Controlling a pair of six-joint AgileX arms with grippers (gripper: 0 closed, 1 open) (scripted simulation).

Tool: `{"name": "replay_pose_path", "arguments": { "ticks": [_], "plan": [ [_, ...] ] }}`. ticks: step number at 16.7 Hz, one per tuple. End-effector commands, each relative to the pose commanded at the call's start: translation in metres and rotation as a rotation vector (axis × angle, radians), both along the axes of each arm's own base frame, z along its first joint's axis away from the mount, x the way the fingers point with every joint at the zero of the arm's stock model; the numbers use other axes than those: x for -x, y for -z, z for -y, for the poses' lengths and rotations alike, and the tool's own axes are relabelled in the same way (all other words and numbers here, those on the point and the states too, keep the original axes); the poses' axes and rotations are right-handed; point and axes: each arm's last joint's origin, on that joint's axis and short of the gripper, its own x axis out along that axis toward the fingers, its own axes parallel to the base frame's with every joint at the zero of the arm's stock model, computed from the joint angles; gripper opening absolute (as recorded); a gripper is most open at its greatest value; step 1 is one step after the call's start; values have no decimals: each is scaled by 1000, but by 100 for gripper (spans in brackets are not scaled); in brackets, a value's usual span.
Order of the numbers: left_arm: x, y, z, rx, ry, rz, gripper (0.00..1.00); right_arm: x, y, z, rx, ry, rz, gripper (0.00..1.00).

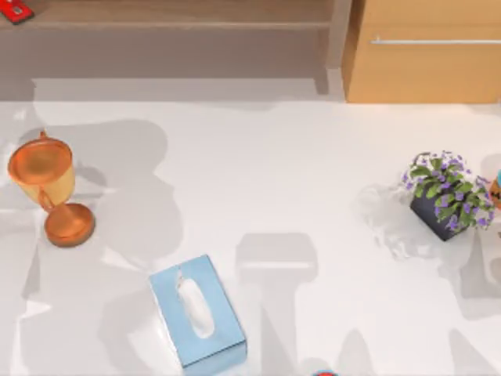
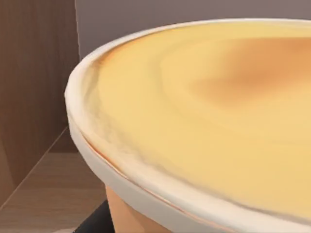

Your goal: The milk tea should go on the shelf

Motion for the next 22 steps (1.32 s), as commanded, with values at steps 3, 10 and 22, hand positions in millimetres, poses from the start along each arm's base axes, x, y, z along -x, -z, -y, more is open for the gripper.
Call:
{"name": "replay_pose_path", "arguments": {
  "ticks": [3,10,22],
  "plan": [
    [-11,-23,29,25,3,17,0,0,0,0,0,0,0,100],
    [-41,-68,101,68,26,-35,0,0,0,0,0,0,0,100],
    [-73,-108,178,23,34,-182,0,0,0,0,0,0,0,100]
  ]
}}
